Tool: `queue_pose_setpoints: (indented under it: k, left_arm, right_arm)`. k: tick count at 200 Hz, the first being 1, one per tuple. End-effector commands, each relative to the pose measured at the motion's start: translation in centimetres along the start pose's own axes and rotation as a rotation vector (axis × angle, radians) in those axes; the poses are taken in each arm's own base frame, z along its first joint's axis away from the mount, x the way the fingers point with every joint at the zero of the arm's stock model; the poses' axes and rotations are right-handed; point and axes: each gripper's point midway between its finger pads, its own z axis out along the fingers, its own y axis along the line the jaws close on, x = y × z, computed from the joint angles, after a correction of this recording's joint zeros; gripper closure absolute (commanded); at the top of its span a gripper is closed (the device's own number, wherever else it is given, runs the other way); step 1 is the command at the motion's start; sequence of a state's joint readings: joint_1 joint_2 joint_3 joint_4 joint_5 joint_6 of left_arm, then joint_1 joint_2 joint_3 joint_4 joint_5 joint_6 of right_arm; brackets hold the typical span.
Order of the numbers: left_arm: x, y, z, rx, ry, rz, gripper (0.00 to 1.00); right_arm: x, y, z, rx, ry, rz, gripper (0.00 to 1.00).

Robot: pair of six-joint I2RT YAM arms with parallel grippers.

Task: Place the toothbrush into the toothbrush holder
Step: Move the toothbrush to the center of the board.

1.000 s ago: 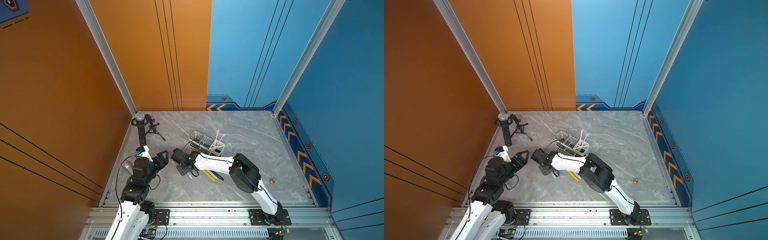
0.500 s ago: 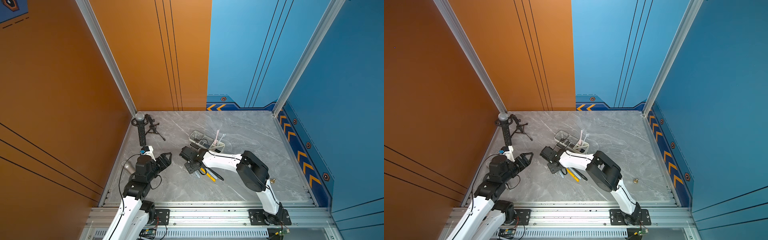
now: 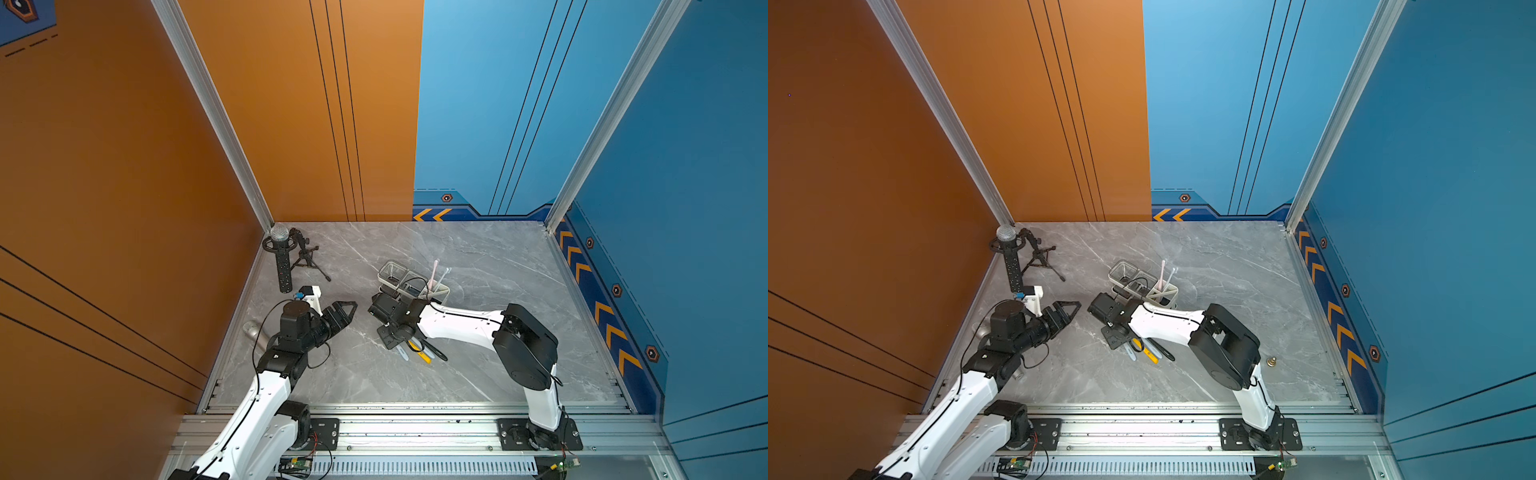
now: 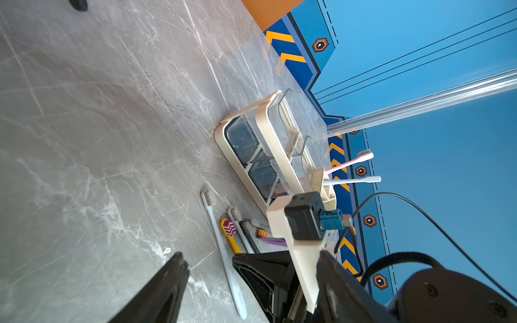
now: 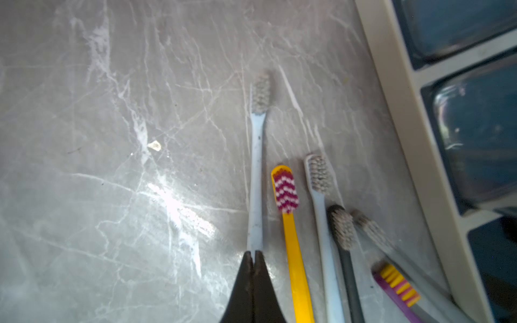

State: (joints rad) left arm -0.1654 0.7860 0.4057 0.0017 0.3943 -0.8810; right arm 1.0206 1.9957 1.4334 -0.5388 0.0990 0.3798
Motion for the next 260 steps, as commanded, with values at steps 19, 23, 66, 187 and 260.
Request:
queue_pose_setpoints:
  k: [19, 23, 66, 187, 260]
  left_arm:
    - [0.4, -1.5, 0.7, 0.046, 0.036, 0.039, 0.24]
    - [0.5, -1.5, 0.8, 0.045, 0.040, 0.039, 0.24]
    - [0.8, -1.4, 1.1, 0.031, 0.041, 0.053, 0.24]
    - [0.7, -2.0, -0.7, 0.054, -0.001, 0.063, 0.25]
    - [-0.3, -1.9, -1.3, 0.003, -0.030, 0.102, 0.25]
  right_arm:
    - [-0.3, -0.4, -1.1, -0.007, -0.022, 0.025, 1.00]
    - [-0.3, -0.3, -1.1, -0.010, -0.023, 0.026, 1.00]
    - [-0.2, 0.1, -0.1, -0.023, -0.004, 0.015, 0.85]
    - [2.9, -1.0, 5.7, 0.060, 0.169, 0.017, 0.74]
    - [6.2, -2.4, 6.8, 0.123, 0.269, -0.006, 1.00]
